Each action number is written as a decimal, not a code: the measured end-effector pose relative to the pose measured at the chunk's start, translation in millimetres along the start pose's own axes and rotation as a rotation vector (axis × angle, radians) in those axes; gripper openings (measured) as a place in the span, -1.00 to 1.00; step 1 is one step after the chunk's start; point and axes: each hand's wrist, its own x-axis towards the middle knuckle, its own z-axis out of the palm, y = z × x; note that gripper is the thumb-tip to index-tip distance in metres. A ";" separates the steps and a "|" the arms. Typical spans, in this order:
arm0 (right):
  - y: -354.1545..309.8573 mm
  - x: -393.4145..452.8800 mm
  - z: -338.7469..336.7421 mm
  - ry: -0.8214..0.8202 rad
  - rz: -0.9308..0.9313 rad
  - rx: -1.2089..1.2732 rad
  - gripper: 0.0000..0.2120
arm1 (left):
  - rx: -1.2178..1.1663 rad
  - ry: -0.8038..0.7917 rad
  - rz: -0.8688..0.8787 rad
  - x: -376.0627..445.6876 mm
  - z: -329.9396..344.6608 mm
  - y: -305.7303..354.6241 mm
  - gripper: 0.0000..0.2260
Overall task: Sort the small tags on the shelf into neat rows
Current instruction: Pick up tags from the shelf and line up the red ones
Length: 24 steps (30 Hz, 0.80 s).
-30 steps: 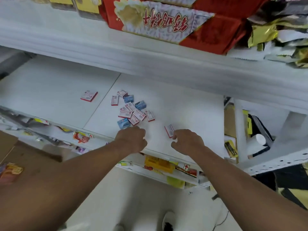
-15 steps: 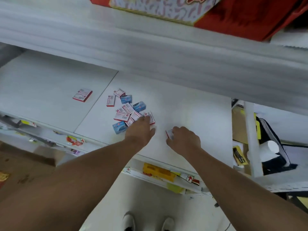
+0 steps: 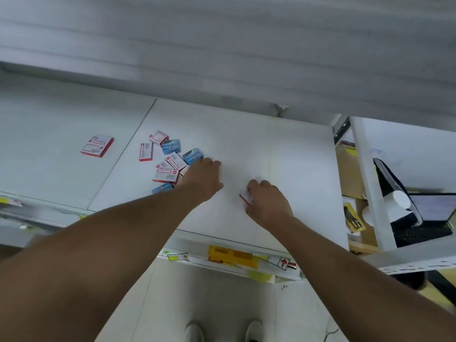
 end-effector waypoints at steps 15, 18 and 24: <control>-19.0 -24.3 -80.0 -0.041 -0.033 0.031 -0.62 | -0.035 0.082 -0.043 -74.9 -55.1 9.7 -0.37; -28.1 -29.5 -92.7 -0.036 -0.094 0.034 -0.60 | -0.107 0.110 -0.133 -102.5 -67.2 9.9 -0.39; -59.1 -40.4 -95.2 -0.106 -0.225 -0.017 -0.58 | -0.154 0.090 -0.286 -166.6 -72.7 2.9 -0.35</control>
